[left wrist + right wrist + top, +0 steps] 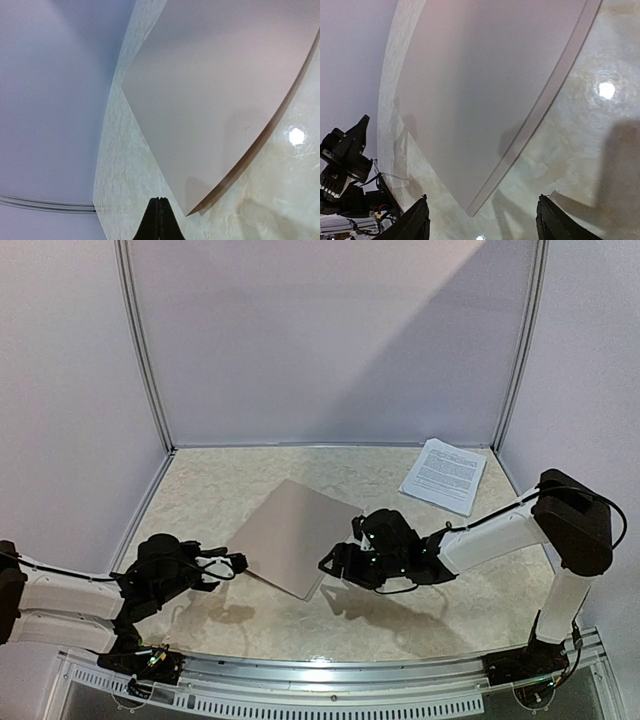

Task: Put the files into the folder
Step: Pick up the folder from the center of the board.

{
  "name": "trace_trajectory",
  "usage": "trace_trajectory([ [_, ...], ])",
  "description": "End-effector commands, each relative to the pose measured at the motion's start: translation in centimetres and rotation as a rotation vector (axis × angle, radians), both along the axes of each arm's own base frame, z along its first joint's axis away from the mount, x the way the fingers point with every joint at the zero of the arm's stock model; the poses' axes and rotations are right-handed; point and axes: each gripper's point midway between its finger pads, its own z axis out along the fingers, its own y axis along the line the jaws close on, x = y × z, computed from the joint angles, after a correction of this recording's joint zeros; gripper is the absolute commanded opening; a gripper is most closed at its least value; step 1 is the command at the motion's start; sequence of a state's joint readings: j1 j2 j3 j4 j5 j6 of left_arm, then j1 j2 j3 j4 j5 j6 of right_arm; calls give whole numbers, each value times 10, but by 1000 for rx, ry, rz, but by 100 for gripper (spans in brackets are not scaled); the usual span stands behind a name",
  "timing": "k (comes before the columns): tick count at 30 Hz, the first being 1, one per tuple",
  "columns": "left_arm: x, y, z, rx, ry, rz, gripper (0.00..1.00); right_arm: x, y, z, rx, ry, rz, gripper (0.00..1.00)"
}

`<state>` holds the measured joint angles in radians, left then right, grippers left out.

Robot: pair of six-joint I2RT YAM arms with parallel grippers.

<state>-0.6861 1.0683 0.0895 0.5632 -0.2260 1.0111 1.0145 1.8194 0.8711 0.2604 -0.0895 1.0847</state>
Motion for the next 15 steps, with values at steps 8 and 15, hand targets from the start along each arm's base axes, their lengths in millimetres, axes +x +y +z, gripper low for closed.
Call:
trace_trajectory([
  [8, 3, 2, -7, 58, 19, 13, 12, 11, 19, -21, 152, 144, -77, 70],
  [15, 13, 10, -29, 247, 49, -39, 52, 13, 16, -26, 116, 126, -77, 70],
])
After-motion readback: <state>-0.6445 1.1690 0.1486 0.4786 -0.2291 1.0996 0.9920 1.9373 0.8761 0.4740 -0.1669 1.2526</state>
